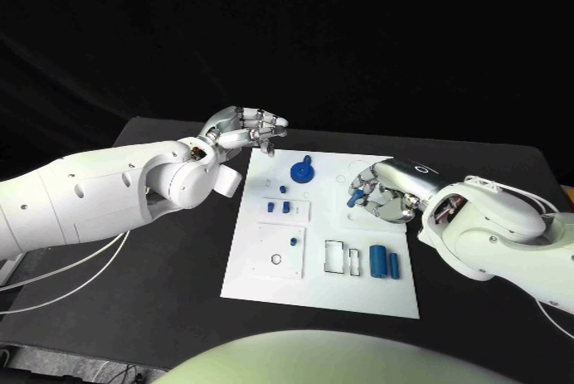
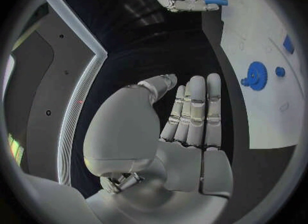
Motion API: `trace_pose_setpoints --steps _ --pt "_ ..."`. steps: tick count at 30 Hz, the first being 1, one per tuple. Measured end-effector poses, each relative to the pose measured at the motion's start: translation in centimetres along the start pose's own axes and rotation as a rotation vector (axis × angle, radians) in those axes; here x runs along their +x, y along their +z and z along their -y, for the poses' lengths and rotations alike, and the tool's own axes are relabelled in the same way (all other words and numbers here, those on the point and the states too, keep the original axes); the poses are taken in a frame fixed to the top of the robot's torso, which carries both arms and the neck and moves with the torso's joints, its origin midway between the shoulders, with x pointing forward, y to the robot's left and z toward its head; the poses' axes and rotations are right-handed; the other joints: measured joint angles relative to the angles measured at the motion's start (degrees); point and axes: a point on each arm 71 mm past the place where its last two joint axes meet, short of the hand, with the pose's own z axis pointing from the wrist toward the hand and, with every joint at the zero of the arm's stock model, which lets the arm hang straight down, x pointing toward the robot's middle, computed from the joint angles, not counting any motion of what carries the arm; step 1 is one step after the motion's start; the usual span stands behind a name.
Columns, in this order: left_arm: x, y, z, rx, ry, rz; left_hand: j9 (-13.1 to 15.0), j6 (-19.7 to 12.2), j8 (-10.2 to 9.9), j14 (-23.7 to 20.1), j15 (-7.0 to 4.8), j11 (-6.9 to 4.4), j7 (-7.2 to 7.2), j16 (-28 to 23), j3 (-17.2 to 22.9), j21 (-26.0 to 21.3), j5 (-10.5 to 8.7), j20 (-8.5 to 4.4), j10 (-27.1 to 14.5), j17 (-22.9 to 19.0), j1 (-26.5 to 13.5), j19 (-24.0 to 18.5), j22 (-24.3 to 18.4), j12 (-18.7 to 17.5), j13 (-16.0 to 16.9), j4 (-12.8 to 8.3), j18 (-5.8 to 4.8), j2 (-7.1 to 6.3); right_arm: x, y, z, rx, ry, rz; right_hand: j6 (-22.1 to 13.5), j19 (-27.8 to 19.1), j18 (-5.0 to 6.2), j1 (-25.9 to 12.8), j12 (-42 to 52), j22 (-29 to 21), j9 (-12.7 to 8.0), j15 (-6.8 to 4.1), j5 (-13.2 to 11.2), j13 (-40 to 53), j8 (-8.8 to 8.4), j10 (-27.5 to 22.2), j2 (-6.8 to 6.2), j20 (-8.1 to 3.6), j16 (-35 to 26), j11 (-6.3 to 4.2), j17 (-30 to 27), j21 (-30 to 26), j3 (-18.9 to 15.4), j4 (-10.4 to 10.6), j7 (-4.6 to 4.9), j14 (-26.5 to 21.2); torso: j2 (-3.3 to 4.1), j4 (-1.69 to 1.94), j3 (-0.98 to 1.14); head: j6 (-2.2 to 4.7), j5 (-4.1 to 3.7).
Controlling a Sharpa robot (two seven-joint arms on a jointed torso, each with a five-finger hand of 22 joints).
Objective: Assemble the parts on the task board
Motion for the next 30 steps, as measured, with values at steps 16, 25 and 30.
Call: trace_pose_setpoints --steps 16,25,30 --pt "0.7 0.4 -0.1 0.001 -0.006 -0.014 0.0 0.0 0.0 0.0 0.0 0.0 0.0 0.2 0.0 0.0 0.0 0.0 0.0 0.0 0.0 0.0 0.0 0.0 0.0 0.0 0.0 0.0 2.4 1.6 -7.6 -0.201 0.077 -0.015 -0.1 0.0 0.0 -0.8 0.0 0.0 0.0 0.0 0.0 0.1 2.42 0.0 -0.83 0.0 0.0 -0.01 0.3 0.2 -0.2 -0.2 -0.08 0.0 -0.01 -0.01 -0.04 0.11 0.66" --pt "1.0 0.7 -0.1 0.002 -0.009 -0.021 0.0 0.0 0.0 0.0 0.0 0.0 0.0 0.2 0.0 0.0 0.0 0.0 0.0 0.0 0.0 0.0 0.0 0.0 0.0 0.0 0.0 0.0 4.5 2.5 -9.9 -0.27 0.095 -0.04 -0.3 0.0 0.0 -1.2 0.0 0.0 0.0 0.0 0.3 0.1 3.38 0.0 -1.04 0.0 0.0 -0.01 0.4 0.2 -0.2 -0.2 -0.08 0.0 0.14 0.26 0.16 -0.12 1.7" --pt "1.0 0.8 -0.2 0.001 -0.008 -0.019 0.0 0.0 0.0 0.0 0.0 0.0 0.0 0.2 0.0 0.0 0.0 0.0 0.0 0.0 0.0 0.0 0.0 0.0 0.0 0.0 0.0 0.0 5.9 2.6 -10.3 -0.279 0.108 -0.058 -0.5 0.0 0.0 -2.1 0.0 0.0 0.0 0.0 0.5 0.1 3.4 0.0 -0.91 0.0 0.0 -0.01 0.6 0.2 -0.4 -0.4 -0.13 0.0 0.16 0.24 0.22 -0.28 2.2"
